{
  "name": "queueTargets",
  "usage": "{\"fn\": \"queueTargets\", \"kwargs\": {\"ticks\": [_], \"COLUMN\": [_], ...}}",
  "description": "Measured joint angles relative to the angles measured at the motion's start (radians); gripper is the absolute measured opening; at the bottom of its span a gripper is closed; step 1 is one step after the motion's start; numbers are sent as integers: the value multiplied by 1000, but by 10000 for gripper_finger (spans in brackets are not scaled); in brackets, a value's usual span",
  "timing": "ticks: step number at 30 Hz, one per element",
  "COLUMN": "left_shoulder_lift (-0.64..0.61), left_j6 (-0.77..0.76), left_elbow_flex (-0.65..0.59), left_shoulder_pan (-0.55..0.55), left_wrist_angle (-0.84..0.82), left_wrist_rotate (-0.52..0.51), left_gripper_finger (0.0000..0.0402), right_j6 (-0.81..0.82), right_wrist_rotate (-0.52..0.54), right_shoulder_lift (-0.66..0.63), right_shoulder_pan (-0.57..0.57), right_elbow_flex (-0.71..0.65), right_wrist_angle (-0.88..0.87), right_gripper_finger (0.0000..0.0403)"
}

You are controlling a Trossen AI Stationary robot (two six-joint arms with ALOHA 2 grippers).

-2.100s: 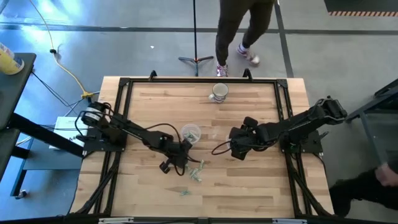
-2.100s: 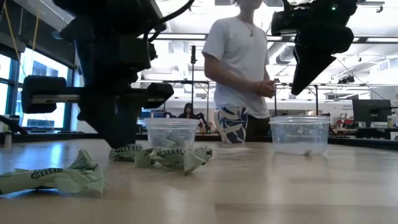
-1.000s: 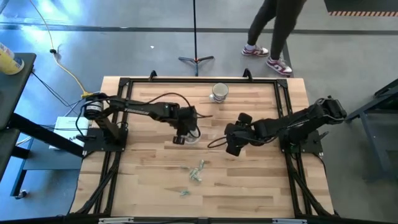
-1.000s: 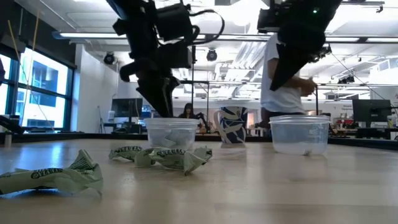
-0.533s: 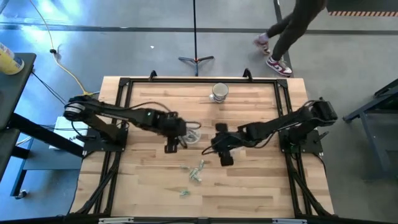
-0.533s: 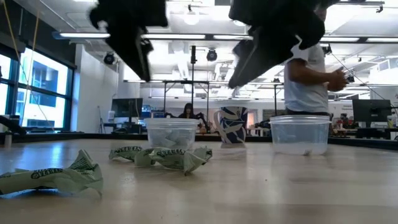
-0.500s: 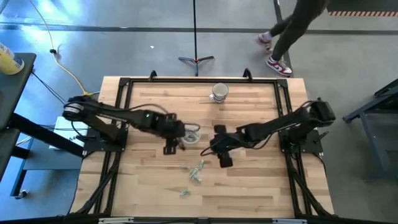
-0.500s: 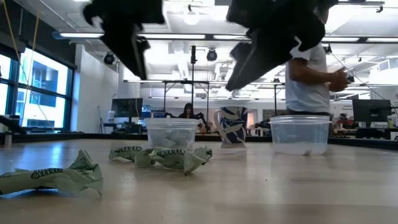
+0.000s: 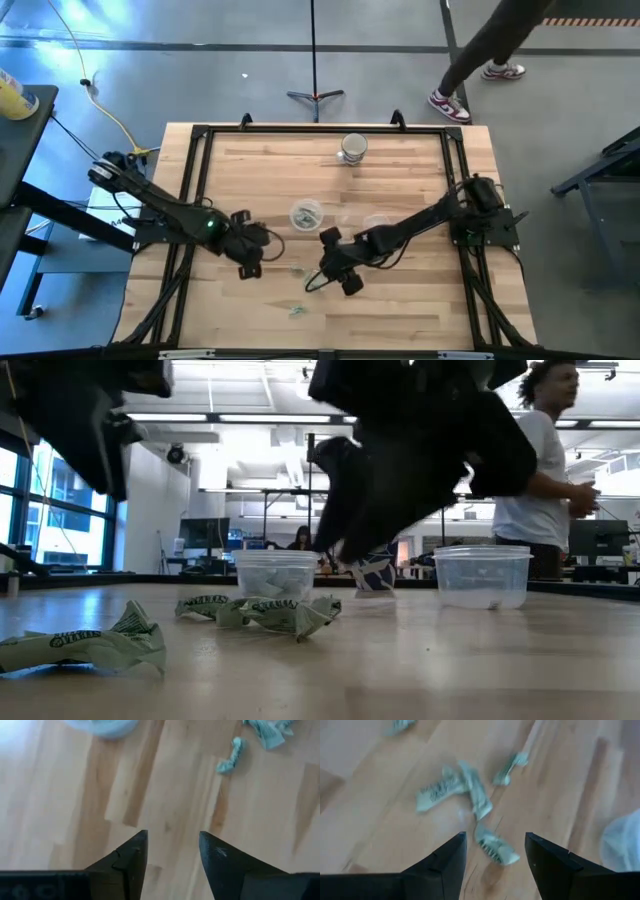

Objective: Pick and place Stevia / Truvia into bins
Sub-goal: Put the green stevia packet into the left transparent container

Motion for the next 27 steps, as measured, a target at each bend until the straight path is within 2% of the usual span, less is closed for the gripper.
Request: {"fn": "queueTargets", "kwargs": {"ticks": [4, 9, 16, 21, 27], "left_shoulder_lift": [0, 0, 0, 0, 0], "left_j6": [-66, -124, -165, -166, -185], "left_elbow_flex": [-2, -2, -2, -2, -1], "left_shoulder_pan": [-47, -74, -74, -73, -73], "left_wrist_angle": [-4, -25, -35, -34, -48], "left_wrist_rotate": [0, -29, -45, -52, -55], "left_gripper_finger": [228, 231, 220, 216, 215], "right_j6": [-6, -81, -98, -104, -38], "right_wrist_rotate": [38, 38, -63, -68, 23], "right_shoulder_lift": [47, 67, 77, 101, 107], "right_shoulder_pan": [2, -17, -43, -58, -89], "right_elbow_flex": [27, 31, 30, 30, 30], "right_wrist_angle": [-68, -27, -37, -31, -1], "right_gripper_finger": [193, 193, 193, 193, 193]}}
